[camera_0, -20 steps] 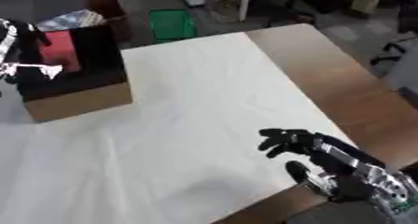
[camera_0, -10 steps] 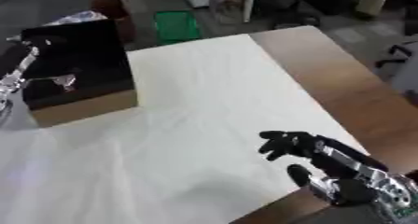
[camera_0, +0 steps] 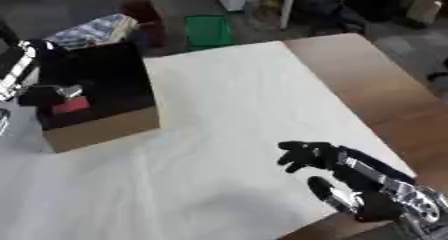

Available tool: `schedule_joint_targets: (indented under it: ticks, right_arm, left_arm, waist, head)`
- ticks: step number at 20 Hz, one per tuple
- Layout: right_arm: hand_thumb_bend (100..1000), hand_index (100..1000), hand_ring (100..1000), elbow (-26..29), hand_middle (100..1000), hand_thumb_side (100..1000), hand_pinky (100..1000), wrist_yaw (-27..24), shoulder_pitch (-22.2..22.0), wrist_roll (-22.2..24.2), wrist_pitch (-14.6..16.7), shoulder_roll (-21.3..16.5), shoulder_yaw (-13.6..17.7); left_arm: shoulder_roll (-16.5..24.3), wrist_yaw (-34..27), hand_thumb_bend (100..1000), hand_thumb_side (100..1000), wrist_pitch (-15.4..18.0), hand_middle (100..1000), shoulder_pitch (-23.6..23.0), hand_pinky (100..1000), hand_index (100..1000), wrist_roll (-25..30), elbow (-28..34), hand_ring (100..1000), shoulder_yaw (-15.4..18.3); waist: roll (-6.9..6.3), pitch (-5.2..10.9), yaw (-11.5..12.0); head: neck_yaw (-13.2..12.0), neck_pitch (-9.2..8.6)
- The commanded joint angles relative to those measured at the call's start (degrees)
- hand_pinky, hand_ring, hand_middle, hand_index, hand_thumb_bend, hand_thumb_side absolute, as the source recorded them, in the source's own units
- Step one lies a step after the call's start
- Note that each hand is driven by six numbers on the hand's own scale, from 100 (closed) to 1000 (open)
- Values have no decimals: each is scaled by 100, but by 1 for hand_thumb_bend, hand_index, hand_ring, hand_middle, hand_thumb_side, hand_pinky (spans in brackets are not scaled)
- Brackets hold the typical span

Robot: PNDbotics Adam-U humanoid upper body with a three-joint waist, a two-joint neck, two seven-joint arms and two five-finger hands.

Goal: Pick up objects on the table and place them in the box.

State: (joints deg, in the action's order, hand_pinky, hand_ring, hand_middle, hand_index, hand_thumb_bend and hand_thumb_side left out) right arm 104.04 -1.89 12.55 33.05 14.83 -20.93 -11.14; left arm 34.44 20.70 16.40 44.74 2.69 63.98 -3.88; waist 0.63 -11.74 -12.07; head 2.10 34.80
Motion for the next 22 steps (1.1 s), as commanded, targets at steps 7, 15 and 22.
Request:
schedule_joint_targets:
  ticks: [7,15,22]
  right_arm:
    - [100,859,1000,88,772,617,777,-24,-39,-289,-6,-102,319]
    - [100,860,1000,205,771,575,777,-104,-92,-542,-38,-120,558]
    - [100,861,1000,280,770,547,774,-240,-106,-755,-105,-31,744]
  left_arm:
    - [494,-1720,435,278,-334,561,-1169,696,689,245,2552,761,286]
    - [2,-2066,373,331,-561,556,-2187,693,687,387,3612,766,551]
    - [-657,-2007,314,438,-507,555,-2781,692,687,799,3853,774,496]
  waist:
    - [29,126,447]
    - [40,124,710]
    - [46,133,737]
  head:
    - [-169,103]
    - [-206,186]
    - [-202,300]
